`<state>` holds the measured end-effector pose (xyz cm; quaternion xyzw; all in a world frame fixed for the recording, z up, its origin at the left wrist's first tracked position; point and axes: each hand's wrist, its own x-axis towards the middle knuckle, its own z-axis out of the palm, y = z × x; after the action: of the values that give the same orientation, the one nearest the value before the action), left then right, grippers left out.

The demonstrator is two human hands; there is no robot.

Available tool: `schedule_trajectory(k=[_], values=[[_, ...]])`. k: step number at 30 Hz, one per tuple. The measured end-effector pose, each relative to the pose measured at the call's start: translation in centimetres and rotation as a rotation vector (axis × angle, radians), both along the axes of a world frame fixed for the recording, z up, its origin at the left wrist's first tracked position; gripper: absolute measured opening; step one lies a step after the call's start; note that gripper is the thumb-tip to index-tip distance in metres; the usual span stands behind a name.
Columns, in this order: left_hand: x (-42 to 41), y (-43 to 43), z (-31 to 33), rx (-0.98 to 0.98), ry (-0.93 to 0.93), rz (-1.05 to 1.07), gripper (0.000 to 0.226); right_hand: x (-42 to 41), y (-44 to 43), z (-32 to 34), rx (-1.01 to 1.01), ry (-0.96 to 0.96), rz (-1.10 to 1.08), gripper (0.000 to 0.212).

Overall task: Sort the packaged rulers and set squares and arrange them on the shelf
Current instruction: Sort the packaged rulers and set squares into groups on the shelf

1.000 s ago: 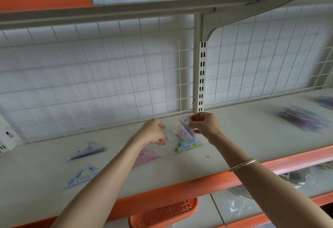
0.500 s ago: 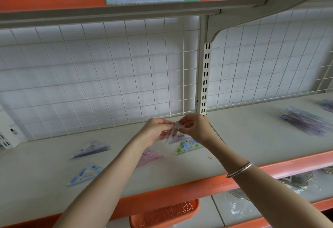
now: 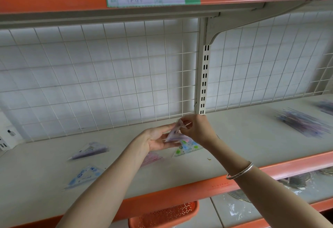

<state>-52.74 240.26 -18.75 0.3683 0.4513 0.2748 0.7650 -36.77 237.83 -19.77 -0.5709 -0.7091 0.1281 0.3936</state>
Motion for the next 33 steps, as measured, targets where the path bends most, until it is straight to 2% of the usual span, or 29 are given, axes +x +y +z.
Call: schedule_trajectory(k=[1,2,6,12,16,19,22,27,33], values=[[0.0,0.1,-0.1,0.004,-0.009,0.009,0.064,-0.1,-0.1,0.0,0.007,-0.009,0.001,0.019],[0.1,0.2,0.0,0.019,-0.006,0.011,0.071,-0.1,-0.2,0.0,0.011,-0.010,0.003,0.020],[0.2,0.2,0.0,0.026,-0.004,0.022,0.062,-0.1,-0.6,0.1,-0.012,-0.003,0.025,0.026],[0.1,-0.2,-0.2,-0.075,-0.033,0.024,0.062,-0.1,-0.9,0.3,-0.004,0.000,0.022,0.018],[0.3,-0.2,0.0,-0.087,-0.084,0.012,0.061,-0.2,-1.3,0.3,0.009,-0.003,0.013,0.033],[0.5,0.1,-0.1,-0.058,-0.049,0.011,0.049,-0.2,-1.5,0.5,0.024,-0.062,0.010,0.031],[1.0,0.1,-0.2,0.010,-0.015,0.024,0.027,-0.1,-1.4,0.5,0.010,-0.062,-0.015,0.028],[1.5,0.4,-0.2,0.177,0.054,0.044,0.019,0.8,-0.8,0.2,-0.022,-0.110,-0.120,0.035],[2.7,0.4,-0.4,0.561,0.290,0.085,0.014,1.8,-1.0,-0.2,-0.018,-0.145,-0.163,0.039]])
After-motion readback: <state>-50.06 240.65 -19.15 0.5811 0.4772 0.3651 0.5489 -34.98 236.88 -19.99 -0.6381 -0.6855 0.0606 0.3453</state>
